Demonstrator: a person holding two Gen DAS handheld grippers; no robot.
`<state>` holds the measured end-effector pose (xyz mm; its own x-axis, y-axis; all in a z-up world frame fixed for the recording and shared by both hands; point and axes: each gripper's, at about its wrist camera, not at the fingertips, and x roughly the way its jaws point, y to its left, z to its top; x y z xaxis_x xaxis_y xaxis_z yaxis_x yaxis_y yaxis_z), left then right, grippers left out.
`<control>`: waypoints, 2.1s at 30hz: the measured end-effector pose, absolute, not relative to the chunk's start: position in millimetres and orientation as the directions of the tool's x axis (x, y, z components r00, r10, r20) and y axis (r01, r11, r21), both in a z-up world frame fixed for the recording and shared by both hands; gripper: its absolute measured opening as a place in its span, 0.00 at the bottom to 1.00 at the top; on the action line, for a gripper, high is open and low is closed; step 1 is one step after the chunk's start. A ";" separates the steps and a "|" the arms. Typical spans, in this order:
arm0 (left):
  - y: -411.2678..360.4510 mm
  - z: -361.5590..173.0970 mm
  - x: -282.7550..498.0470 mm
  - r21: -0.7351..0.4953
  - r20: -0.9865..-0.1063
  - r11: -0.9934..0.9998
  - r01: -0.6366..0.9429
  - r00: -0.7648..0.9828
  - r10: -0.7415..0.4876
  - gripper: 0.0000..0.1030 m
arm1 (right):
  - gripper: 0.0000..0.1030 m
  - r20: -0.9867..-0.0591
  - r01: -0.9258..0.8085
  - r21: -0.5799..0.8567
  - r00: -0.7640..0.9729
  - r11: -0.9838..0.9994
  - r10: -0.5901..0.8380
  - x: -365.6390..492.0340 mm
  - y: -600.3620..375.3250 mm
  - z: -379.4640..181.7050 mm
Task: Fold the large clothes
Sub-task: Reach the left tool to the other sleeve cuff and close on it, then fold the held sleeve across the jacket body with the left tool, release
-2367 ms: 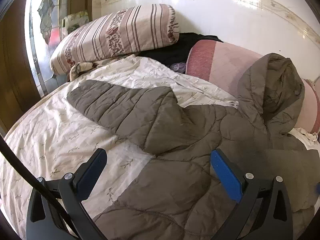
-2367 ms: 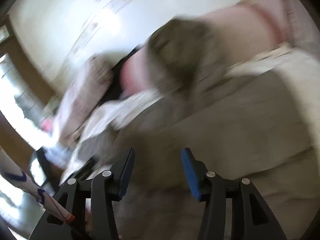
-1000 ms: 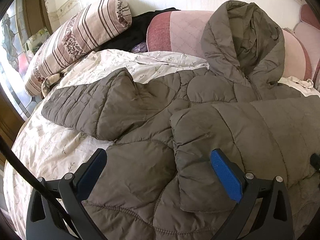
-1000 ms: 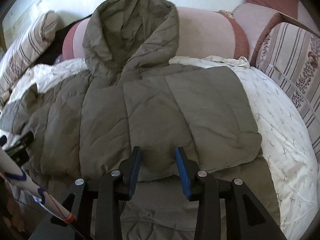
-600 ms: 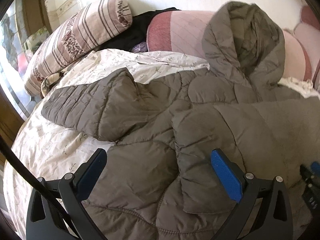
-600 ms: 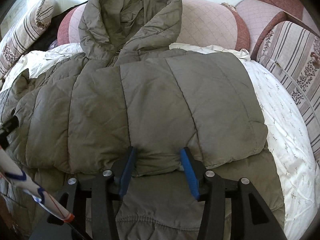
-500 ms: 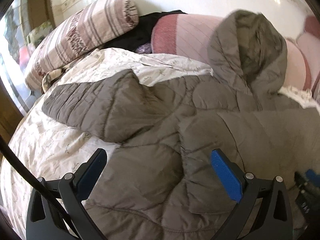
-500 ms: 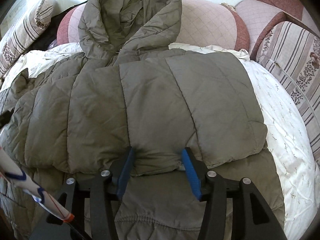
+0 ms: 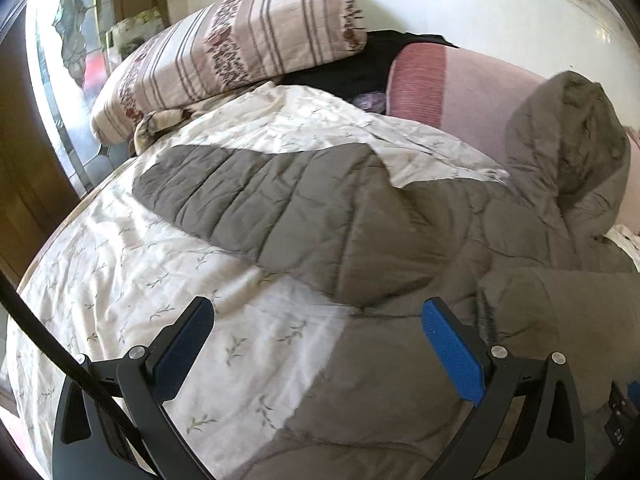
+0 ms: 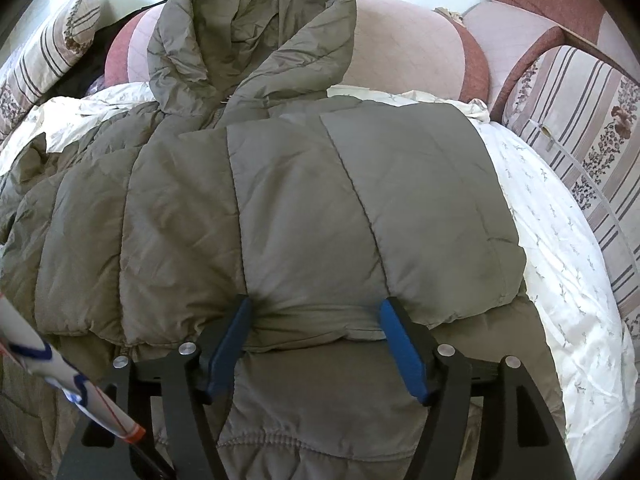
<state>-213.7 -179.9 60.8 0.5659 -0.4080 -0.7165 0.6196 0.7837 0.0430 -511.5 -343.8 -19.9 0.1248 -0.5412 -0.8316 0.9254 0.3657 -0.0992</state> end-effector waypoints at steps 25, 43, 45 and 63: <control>-80.7 14.7 19.4 -0.474 -0.750 0.836 0.276 0.372 -0.547 0.55 | 0.73 -0.831 0.923 -0.091 0.136 0.374 -0.539 -513.6 -344.8 -22.2; -73.6 -14.8 85.7 -0.707 -0.602 0.688 0.164 0.371 -0.707 0.26 | 0.73 -0.827 0.921 -0.099 0.134 0.377 -0.545 -511.3 -346.6 -24.3; -73.9 -11.5 85.1 -0.687 -0.614 0.705 0.175 0.378 -0.693 0.12 | 0.73 -0.827 0.921 -0.099 0.134 0.376 -0.546 -511.2 -346.8 -24.2; -167.2 170.4 -122.7 -0.399 -0.448 0.554 0.731 0.371 -0.813 0.10 | 0.77 -0.698 0.947 0.185 0.315 0.263 -0.643 -573.4 -349.3 47.6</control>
